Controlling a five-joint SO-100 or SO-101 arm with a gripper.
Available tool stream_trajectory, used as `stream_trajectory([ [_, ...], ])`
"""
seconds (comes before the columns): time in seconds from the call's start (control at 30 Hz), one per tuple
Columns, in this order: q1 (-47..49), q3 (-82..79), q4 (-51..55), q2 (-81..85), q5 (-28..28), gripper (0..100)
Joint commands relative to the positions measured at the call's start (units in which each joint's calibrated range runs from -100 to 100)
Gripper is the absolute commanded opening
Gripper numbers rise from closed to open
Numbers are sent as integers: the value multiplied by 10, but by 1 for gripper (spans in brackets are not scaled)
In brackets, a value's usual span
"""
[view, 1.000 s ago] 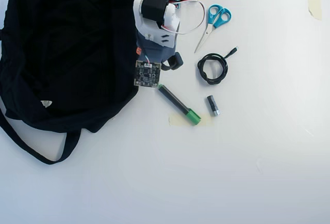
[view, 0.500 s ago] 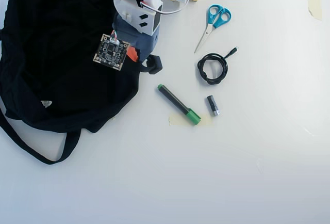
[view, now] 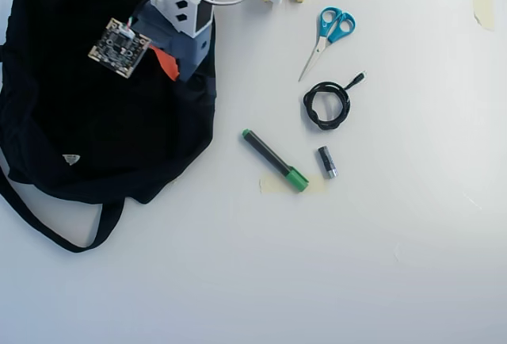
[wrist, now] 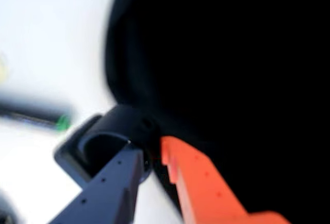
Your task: Put the bike light into the black bag
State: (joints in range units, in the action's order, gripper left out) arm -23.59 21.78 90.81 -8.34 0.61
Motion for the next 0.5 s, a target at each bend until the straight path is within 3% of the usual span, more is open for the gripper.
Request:
stream_trajectory([
  [0.0,-32,33,-21,30,-62,2],
  [0.1,-57,43,-28,23,-102,2],
  [0.47,-200,34,-56,15,-107,2],
])
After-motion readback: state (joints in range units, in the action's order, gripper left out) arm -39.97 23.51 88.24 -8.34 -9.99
